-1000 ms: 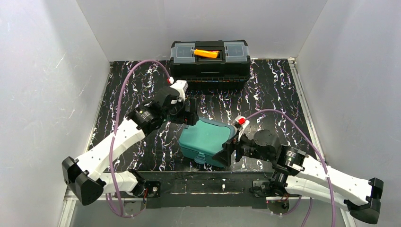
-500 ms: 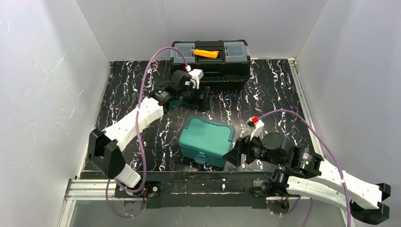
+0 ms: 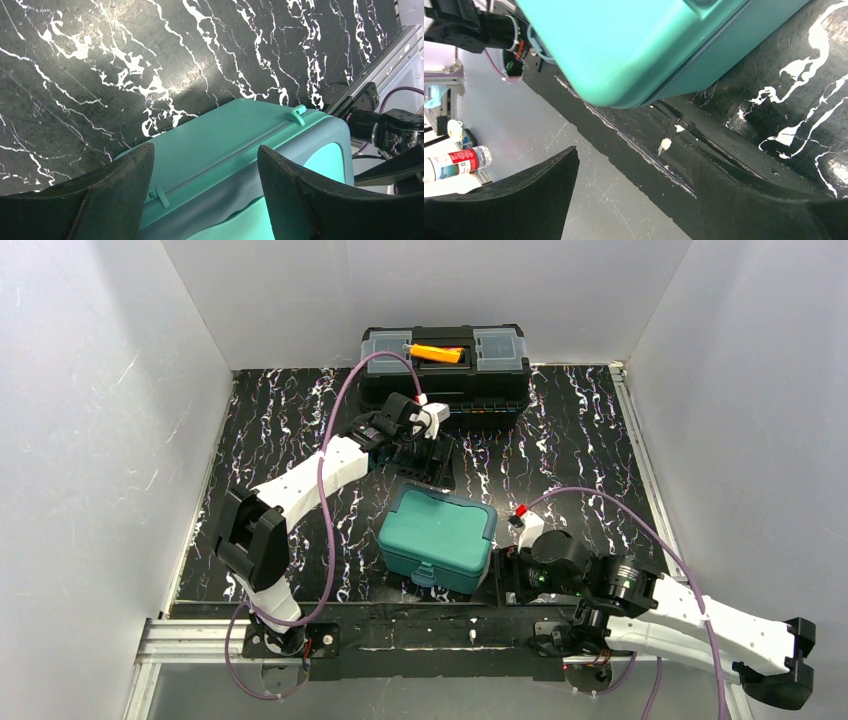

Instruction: Organize the medicine kit

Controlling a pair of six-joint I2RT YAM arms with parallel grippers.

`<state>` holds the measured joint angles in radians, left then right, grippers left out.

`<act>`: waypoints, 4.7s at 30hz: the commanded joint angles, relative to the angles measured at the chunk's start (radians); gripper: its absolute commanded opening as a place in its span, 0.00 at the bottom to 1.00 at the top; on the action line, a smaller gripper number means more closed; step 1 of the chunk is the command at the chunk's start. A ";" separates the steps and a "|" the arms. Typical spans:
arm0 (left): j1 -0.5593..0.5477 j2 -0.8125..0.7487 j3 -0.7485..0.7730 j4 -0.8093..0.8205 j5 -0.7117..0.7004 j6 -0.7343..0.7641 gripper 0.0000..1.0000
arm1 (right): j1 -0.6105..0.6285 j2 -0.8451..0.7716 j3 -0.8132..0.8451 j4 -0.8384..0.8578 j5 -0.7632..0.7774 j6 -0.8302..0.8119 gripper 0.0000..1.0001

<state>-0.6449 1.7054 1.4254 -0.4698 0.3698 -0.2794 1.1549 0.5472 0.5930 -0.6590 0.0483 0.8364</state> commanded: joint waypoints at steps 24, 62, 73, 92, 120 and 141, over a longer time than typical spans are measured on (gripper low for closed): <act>0.126 -0.248 -0.284 -0.124 -0.066 -0.123 0.62 | 0.093 0.182 -0.030 0.215 0.603 0.139 0.91; 0.142 -0.695 -0.466 -0.237 -0.283 -0.259 0.80 | -0.294 0.198 0.136 0.162 0.162 -0.066 0.94; 0.142 -0.779 -0.499 -0.255 -0.137 -0.265 0.82 | -0.294 0.271 0.095 0.327 -0.031 0.075 0.92; 0.142 -0.805 -0.528 -0.234 -0.059 -0.259 0.83 | -0.294 0.316 0.096 0.473 -0.074 0.118 0.91; 0.142 -0.931 -0.456 -0.227 -0.120 -0.405 0.89 | -0.289 0.446 0.258 0.742 -0.179 0.130 0.91; 0.142 -1.175 -0.508 -0.286 -0.418 -0.575 0.93 | -0.203 0.803 0.576 0.783 -0.274 0.129 0.91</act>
<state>-0.5068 0.5636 0.9245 -0.7185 0.0544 -0.8379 0.9386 1.3205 1.1004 0.0673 -0.1951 0.9668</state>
